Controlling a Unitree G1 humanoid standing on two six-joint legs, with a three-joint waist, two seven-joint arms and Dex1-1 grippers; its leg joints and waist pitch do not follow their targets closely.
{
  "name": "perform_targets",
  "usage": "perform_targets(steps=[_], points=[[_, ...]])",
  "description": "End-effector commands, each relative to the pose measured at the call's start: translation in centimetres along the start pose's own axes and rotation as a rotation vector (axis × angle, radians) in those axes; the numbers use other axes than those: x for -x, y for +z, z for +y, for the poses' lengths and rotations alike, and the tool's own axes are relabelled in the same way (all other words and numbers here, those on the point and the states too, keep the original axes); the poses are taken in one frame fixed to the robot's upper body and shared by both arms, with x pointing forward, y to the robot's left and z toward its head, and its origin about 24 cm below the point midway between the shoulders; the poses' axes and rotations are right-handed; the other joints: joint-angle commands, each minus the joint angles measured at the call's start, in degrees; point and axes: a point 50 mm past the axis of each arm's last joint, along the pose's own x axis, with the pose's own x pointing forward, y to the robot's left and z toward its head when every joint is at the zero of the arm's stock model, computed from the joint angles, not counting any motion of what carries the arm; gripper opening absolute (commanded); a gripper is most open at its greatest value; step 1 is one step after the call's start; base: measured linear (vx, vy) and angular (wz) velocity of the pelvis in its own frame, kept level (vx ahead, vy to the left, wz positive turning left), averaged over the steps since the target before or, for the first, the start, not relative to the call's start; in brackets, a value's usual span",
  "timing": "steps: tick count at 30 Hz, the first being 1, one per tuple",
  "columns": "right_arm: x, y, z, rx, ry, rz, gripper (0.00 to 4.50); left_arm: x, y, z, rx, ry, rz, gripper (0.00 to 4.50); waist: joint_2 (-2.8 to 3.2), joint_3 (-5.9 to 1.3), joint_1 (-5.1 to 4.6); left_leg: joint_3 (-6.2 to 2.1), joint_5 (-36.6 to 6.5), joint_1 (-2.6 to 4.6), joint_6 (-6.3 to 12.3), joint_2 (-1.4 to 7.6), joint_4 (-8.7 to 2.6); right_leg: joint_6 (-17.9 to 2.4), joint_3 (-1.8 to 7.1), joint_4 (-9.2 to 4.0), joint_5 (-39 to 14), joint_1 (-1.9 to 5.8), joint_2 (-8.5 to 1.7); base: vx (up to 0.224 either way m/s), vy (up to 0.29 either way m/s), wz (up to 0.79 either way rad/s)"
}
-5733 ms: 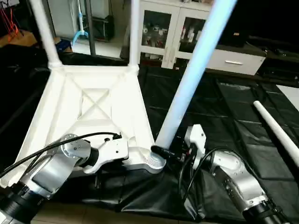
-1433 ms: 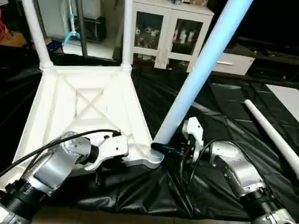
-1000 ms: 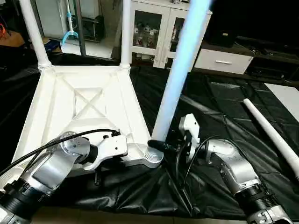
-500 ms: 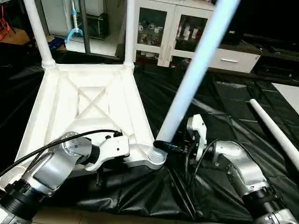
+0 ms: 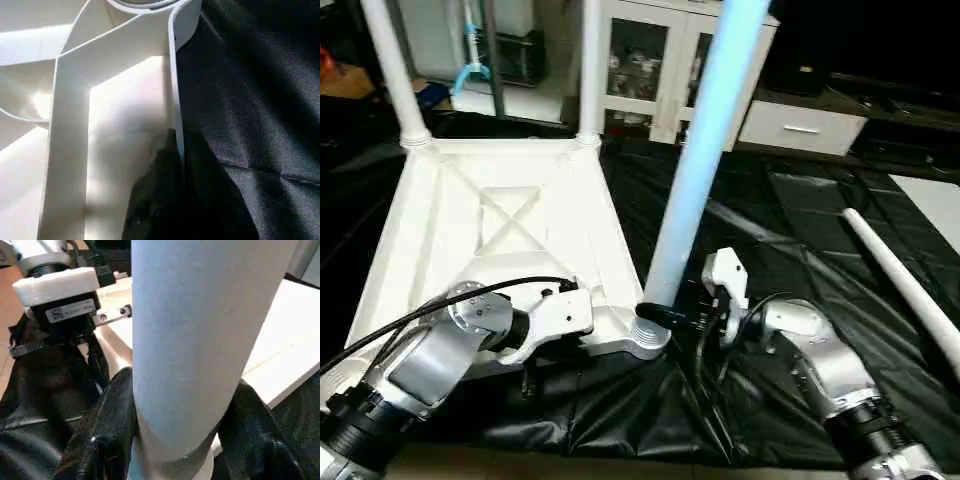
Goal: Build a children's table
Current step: Insert table leg to table base
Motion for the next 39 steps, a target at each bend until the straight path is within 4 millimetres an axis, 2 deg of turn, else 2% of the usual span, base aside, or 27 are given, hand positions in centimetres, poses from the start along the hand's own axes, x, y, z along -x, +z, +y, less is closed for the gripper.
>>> perform_targets(steps=[1, 4, 6, 13, 18, 21, 22, 23, 24, 25, 26, 27, 28, 29, 30, 31, 32, 33, 34, 35, 36, 37, 38, 39], points=[[1.0, -2.9, -0.2, -0.049, -0.051, 0.175, 1.85, -1.5, 0.5, -1.5, -0.041, -0.113, -0.008, 0.0, 1.42, -0.24, -0.55, -2.13, -42.1, 1.39, -5.09, 2.12, -5.53, -3.64, 0.13, -5.88, -35.04, -1.61, -1.51, 0.0, 0.0, 0.0], [1.4, -3.6, -0.1, -0.053, -0.051, 0.204, 1.85, -1.5, 0.5, -1.5, -0.039, -0.111, -0.008, 0.0, 1.7, -0.25, -0.63, -2.37, -43.02, 1.41, -5.52, 2.28, -5.91, -4.22, -0.29, -5.81, -32.32, -1.32, -1.58, 0.0, 0.0, 0.0], [1.7, -4.1, -0.1, -0.061, -0.062, 0.219, 1.85, -1.4, 0.4, -1.6, -0.037, -0.111, -0.007, 0.0, 1.67, -0.34, -0.59, -2.28, -42.9, 1.56, -5.45, 2.27, -5.96, -4.75, -0.28, -5.76, -30.23, -1.33, -1.51, 0.0, 0.0, 0.0], [1.9, -4.4, -0.1, -0.078, -0.075, 0.221, 1.85, -1.4, 0.5, -1.6, -0.039, -0.116, -0.008, 0.0, 1.51, -0.29, -0.39, -1.97, -41.6, 1.67, -4.95, 2.22, -5.75, -5.08, 0.12, -5.82, -30.1, -1.55, -1.66, 0.0, 0.0, 0.0], [1.9, -4.5, -0.2, -0.079, -0.081, 0.221, 1.85, -1.4, 0.5, -1.5, -0.044, -0.112, -0.009, 0.0, 1.69, -0.32, -0.38, -2.03, -41.48, 1.59, -5.12, 2.26, -5.88, -5.27, 0.11, -5.69, -29.14, -1.46, -1.58, 0.0, 0.0, 0.0], [2.1, -4.7, -0.7, -0.078, -0.148, 0.227, 1.85, -1.5, 0.8, -1.2, -0.042, -0.077, -0.025, 0.0, 1.62, -0.27, -0.39, -1.99, -41.74, 1.66, -5.12, 2.25, -5.85, -5.33, 0.08, -5.75, -29.32, -1.52, -1.58, 0.0, 0.0, 0.0], [2.2, -4.8, -1.1, -0.075, -0.21, 0.236, 1.85, -1.5, 1.0, -1.0, -0.032, -0.056, -0.036, 0.0, 1.64, -0.26, -0.37, -2.0, -41.85, 1.69, -5.14, 2.24, -5.84, -5.25, 0.06, -5.78, -29.61, -1.55, -1.59, 0.0, 0.0, 0.0], [2.4, -5.0, -1.9, -0.072, -0.308, 0.242, 1.85, -1.6, 1.3, -0.7, -0.019, -0.026, -0.057, 0.0, 1.4, -0.21, -0.54, -2.01, -42.13, 1.65, -5.23, 2.21, -5.81, -5.13, -0.06, -5.87, -30.25, -1.6, -1.6, 0.0, 0.0, 0.0], [2.9, -5.3, -3.2, -0.101, -0.507, 0.233, 1.85, -1.8, 2.5, -0.1, 0.027, 0.04, -0.122, 0.0, 1.53, -0.03, -0.8, -2.16, -43.06, 1.62, -5.72, 2.12, -5.96, -4.81, -0.34, -5.91, -31.79, -1.65, -1.55, 0.0, 0.0, 0.0], [2.9, -5.3, -3.2, -0.101, -0.507, 0.233, 1.85, -1.8, 2.5, -0.1, 0.027, 0.04, -0.122, 0.0, 1.58, 0.0, -1.28, -2.46, -44.15, 1.56, -6.17, 2.0, -6.09, -4.44, -0.91, -6.1, -33.07, -1.47, -1.46, 0.0, 0.0, 0.0], [3.0, -5.4, -3.5, -0.114, -0.554, 0.229, 1.85, -1.8, 2.8, 0.1, 0.04, 0.054, -0.139, 0.0, 1.73, -0.1, -1.35, -2.74, -44.89, 1.55, -6.32, 1.97, -6.15, -4.11, -1.3, -6.18, -33.41, -1.14, -1.44, -0.061, 0.014, -0.16], [3.2, -5.6, -3.9, -0.14, -0.629, 0.228, 1.85, -1.9, 3.5, 0.3, 0.061, 0.071, -0.17, 0.0, 2.0, -0.15, -1.82, -3.02, -46.44, 1.36, -6.53, 2.09, -6.58, -4.23, -1.69, -6.0, -31.9, -0.6, -1.37, -0.061, 0.014, -0.16], [3.2, -5.6, -3.9, -0.14, -0.629, 0.228, 1.85, -1.9, 3.5, 0.3, 0.061, 0.071, -0.17, 0.0, 2.19, -0.16, -2.05, -3.17, -47.36, 1.36, -6.6, 2.16, -6.86, -4.54, -1.95, -5.92, -30.31, -0.44, -1.26, -0.055, 0.023, -0.17], [3.8, -6.0, -4.5, -0.178, -0.772, 0.233, 1.85, -2.0, 4.9, 0.5, 0.095, 0.094, -0.226, 0.0, 2.36, -0.11, -2.53, -3.46, -48.97, 1.09, -6.44, 2.25, -7.42, -5.13, -2.78, -5.83, -26.97, 0.35, -1.12, 0.0, 0.0, 0.0], [3.8, -6.0, -4.6, -0.182, -0.789, 0.236, 1.85, -2.0, 5.1, 0.6, 0.101, 0.097, -0.235, 0.0, 2.28, 0.12, -2.6, -3.49, -49.69, 0.84, -6.42, 2.38, -7.88, -5.67, -3.19, -5.4, -25.33, 0.71, -1.25, 0.0, 0.0, 0.0], [4.2, -6.4, -4.9, -0.202, -0.897, 0.256, 1.85, -2.1, 6.4, 0.8, 0.137, 0.117, -0.288, 0.0, 2.13, 0.32, -2.6, -2.92, -50.12, 1.57, -6.0, 2.33, -7.6, -5.78, -3.33, -5.97, -26.74, 0.01, -1.21, 0.0, 0.0, 0.0], [4.5, -6.6, -5.2, -0.201, -0.986, 0.275, 1.85, -2.2, 7.4, 1.1, 0.16, 0.151, -0.31, 0.0, 2.2, 0.51, -2.59, -2.66, -49.81, 2.25, -5.68, 2.14, -7.16, -5.34, -3.84, -6.81, -29.29, -0.36, -1.28, -0.064, -0.023, 0.02], [4.5, -6.6, -5.2, -0.201, -0.986, 0.275, 1.85, -2.2, 7.4, 1.1, 0.16, 0.151, -0.31, 0.0, 2.17, 0.77, -2.84, -2.36, -50.2, 2.36, -5.57, 2.16, -7.35, -5.04, -4.52, -7.29, -30.07, -0.43, -0.96, -0.087, -0.037, 0.02], [4.8, -6.8, -5.4, -0.2, -1.06, 0.285, 1.85, -2.3, 8.1, 1.3, 0.178, 0.18, -0.326, 0.0, 2.45, 0.86, -2.75, -2.35, -50.67, 2.16, -5.36, 2.31, -7.87, -4.95, -5.25, -6.87, -29.18, 0.32, -0.75, -0.059, -0.03, 0.02], [5.0, -6.9, -5.5, -0.208, -1.138, 0.285, 1.85, -2.5, 8.9, 1.4, 0.198, 0.207, -0.338, 0.0, 3.21, 0.89, -1.81, -1.43, -52.68, -1.0, -5.34, 3.71, -11.52, -6.19, -5.68, -0.35, -19.15, 4.38, 0.11, -0.091, -0.032, -0.01], [5.0, -6.9, -5.5, -0.208, -1.138, 0.285, 1.85, -2.5, 8.9, 1.4, 0.198, 0.207, -0.338, 0.0, 2.86, 1.4, 2.49, 1.55, -53.53, -4.71, -3.69, 4.16, -14.2, -4.35, -5.28, 6.41, -9.42, 6.94, 0.54, -0.032, -0.083, 0.05], [4.9, -7.0, -5.6, -0.22, -1.198, 0.288, 1.85, -2.6, 9.6, 1.4, 0.214, 0.222, -0.349, 0.0, -0.82, -0.13, 1.55, 2.47, -39.98, 0.75, -1.92, 2.95, -9.09, -0.69, -0.58, 2.19, -25.0, 2.07, -1.45, -0.032, -0.083, 0.05], [4.9, -7.0, -5.6, -0.22, -1.198, 0.288, 1.85, -2.6, 9.6, 1.4, 0.214, 0.222, -0.349, 0.0, -2.43, -0.39, 2.12, 1.09, -29.22, 3.97, -2.65, 1.66, -1.77, 0.26, 0.44, -5.72, -42.51, -2.8, -5.41, 0.037, -0.149, 0.05], [4.8, -7.1, -5.6, -0.232, -1.227, 0.289, 1.85, -2.8, 10.1, 1.3, 0.22, 0.221, -0.358, 0.0, -2.61, 0.38, 1.83, -0.28, -14.16, 2.52, -0.4, 1.35, 3.97, 1.45, 3.34, -9.9, -61.76, -3.51, -8.7, 0.036, -0.087, -0.21]])
